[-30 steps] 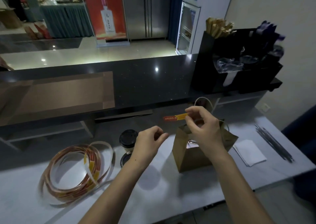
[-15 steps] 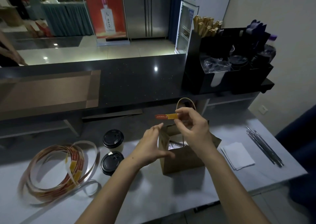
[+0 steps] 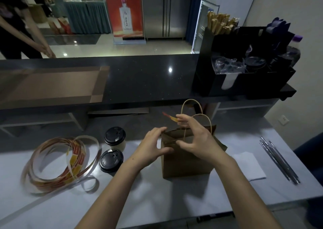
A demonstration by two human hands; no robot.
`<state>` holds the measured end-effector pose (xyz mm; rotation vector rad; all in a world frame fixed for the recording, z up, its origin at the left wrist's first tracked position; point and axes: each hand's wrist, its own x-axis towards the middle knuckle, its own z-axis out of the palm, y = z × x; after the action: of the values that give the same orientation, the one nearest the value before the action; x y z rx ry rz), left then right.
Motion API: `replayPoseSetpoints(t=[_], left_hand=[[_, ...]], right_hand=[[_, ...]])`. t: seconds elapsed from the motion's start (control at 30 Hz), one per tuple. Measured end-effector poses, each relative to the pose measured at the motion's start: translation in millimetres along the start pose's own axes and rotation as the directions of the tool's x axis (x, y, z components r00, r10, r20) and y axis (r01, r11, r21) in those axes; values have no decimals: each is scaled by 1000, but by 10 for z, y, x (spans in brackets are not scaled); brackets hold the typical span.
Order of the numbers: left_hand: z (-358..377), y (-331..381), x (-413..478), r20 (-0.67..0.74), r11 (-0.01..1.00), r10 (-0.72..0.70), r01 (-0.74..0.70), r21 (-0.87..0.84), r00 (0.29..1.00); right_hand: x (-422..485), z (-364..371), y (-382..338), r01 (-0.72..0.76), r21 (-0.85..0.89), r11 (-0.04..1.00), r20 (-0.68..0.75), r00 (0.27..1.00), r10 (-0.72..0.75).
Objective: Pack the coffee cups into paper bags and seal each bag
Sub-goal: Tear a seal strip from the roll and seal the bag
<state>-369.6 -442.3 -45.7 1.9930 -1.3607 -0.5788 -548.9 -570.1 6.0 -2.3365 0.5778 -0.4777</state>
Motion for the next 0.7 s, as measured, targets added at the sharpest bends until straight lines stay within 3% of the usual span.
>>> replayPoseSetpoints(t=[0.37,0.7], left_hand=[[96,-67,52,-52,1000,11,-11,14,999],[109,-63,9,-55,1000,-2,1,-26,998]], right_hand=[[112,13,135,139,-233,963,116,987,-114],[195,122,170,170,-186,968,135,980,-146]])
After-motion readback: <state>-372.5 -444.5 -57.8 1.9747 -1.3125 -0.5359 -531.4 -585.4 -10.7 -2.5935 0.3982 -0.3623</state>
